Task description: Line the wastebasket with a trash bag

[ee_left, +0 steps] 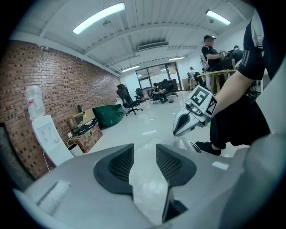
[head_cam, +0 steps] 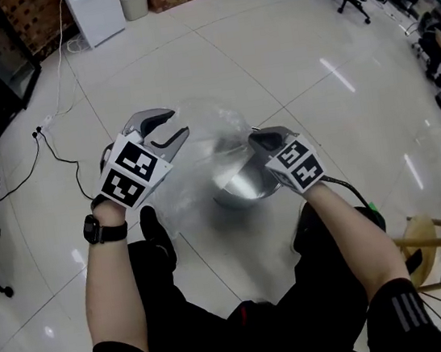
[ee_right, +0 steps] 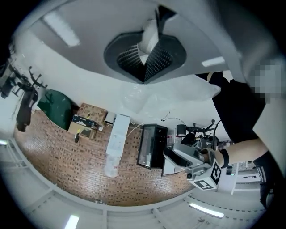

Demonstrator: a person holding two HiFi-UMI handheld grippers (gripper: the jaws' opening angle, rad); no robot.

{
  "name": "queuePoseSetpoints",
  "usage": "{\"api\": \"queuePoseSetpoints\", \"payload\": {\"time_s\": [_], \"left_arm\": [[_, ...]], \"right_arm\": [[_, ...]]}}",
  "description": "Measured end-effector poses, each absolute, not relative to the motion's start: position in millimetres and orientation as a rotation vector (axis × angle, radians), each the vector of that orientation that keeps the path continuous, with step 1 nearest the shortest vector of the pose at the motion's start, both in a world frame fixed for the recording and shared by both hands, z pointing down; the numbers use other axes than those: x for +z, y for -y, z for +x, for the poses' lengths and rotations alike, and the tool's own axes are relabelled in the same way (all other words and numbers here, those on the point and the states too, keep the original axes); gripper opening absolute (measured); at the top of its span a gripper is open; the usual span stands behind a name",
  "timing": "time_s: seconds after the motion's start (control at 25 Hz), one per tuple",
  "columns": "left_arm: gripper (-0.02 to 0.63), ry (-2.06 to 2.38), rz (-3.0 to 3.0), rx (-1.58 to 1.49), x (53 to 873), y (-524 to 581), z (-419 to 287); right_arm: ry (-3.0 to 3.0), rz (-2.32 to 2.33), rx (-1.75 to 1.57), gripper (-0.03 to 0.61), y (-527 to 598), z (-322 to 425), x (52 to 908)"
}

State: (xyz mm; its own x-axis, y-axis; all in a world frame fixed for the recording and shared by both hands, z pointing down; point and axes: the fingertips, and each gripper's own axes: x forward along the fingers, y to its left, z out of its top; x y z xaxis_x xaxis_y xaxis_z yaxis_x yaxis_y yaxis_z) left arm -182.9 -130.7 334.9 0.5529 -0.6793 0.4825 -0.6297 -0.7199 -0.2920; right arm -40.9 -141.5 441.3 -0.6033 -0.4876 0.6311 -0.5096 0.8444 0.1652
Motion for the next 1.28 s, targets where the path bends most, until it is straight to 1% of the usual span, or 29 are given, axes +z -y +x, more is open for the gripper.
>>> {"api": "queuePoseSetpoints", "payload": {"time_s": [0.16, 0.28, 0.4, 0.52, 0.72, 0.84, 1.0, 1.08, 1.16, 1.24, 1.28], "left_arm": [[0.15, -1.088, -2.697, -0.966, 345, 139, -166], [0.151, -1.055, -2.707, -1.035, 356, 145, -152], [0.152, -1.035, -2.713, -1.134, 374, 150, -144], [0.166, -1.034, -2.723, -1.216, 390, 155, -142], [0.202, -0.978, -2.761, -1.429, 435, 151, -140], [0.205, -0.908, -2.646, -1.632, 463, 148, -144], [0.205, -0.898, -2.624, -1.737, 485, 152, -142], [0.162, -0.91, -2.629, -1.772, 496, 154, -139], [0.143, -0.922, -2.631, -1.767, 503, 157, -131], [0.072, -0.916, -2.631, -1.756, 506, 159, -123], [0.007, -0.909, -2.628, -1.755, 507, 160, -118]], "right_arm": [[2.189, 0.694, 0.101, 0.008, 143, 3, 483], [2.099, 0.591, 0.164, 0.008, 128, 26, 521], [1.984, 0.455, 0.097, 0.008, 112, 44, 555], [1.902, 0.358, 0.049, 0.008, 103, 53, 579], [1.867, 0.289, 0.08, 0.008, 94, 54, 599], [1.85, 0.266, 0.08, 0.008, 90, 58, 604], [1.851, 0.268, 0.096, 0.008, 90, 62, 606], [1.861, 0.278, 0.103, 0.008, 91, 63, 604], [1.87, 0.284, 0.108, 0.008, 91, 63, 602], [1.879, 0.286, 0.114, 0.008, 91, 63, 601], [1.883, 0.283, 0.116, 0.008, 91, 62, 600]]}}
